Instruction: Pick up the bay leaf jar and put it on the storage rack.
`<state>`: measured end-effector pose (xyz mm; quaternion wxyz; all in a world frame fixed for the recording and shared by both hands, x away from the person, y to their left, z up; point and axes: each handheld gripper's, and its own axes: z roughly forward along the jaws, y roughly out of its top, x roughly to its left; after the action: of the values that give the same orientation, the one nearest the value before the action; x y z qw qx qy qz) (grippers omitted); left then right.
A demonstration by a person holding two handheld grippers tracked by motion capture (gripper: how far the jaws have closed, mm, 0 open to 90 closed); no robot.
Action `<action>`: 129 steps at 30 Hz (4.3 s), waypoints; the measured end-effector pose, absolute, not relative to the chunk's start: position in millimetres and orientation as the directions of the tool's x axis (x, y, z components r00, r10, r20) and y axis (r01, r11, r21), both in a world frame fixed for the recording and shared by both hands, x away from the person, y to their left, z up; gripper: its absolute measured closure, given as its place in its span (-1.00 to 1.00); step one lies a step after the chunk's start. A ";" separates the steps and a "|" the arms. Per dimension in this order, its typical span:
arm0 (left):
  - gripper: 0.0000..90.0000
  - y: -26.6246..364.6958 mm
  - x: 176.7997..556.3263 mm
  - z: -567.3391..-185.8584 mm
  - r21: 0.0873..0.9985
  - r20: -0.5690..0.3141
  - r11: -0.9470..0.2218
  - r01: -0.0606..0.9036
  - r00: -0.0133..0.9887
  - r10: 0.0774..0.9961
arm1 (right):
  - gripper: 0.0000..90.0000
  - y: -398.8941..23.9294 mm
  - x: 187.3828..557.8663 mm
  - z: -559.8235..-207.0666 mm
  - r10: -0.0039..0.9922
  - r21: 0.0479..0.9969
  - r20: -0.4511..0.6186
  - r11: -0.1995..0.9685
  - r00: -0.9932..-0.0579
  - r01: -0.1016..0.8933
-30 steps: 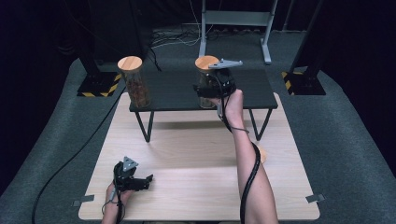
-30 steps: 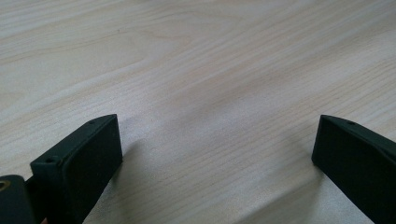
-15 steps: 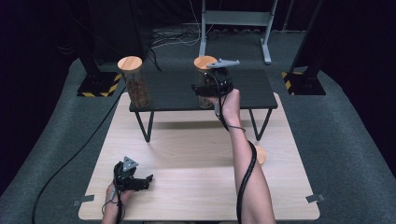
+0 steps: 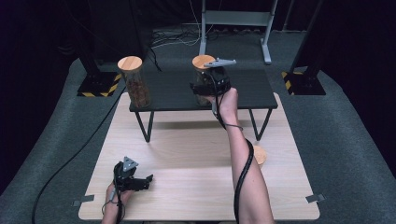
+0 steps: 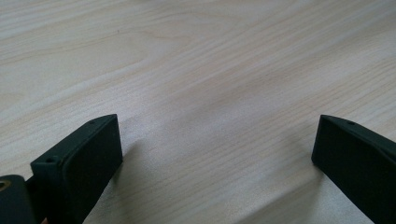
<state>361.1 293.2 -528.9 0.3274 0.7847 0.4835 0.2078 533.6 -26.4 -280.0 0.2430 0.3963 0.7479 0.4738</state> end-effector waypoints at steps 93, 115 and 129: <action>-0.98 293.0 360.8 -528.8 0.715 0.015 -0.320 0.621 0.444 0.896 | -0.93 -44.0 408.4 -340.0 0.662 0.699 -0.032 0.551 -0.749 0.457; -0.97 292.5 360.3 -528.7 0.718 0.022 -0.324 0.617 0.444 0.896 | -0.93 -43.8 342.9 -428.7 0.640 0.685 0.075 0.524 -0.765 0.506; -0.97 292.6 360.4 -528.7 0.717 0.021 -0.325 0.617 0.447 0.894 | -0.94 -72.7 304.9 -485.7 0.704 0.682 0.168 0.422 -0.690 0.597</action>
<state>360.4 292.6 -528.7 0.3262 0.7856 0.4808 0.2129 304.9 -72.7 -485.7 0.0720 0.3871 0.8402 0.3729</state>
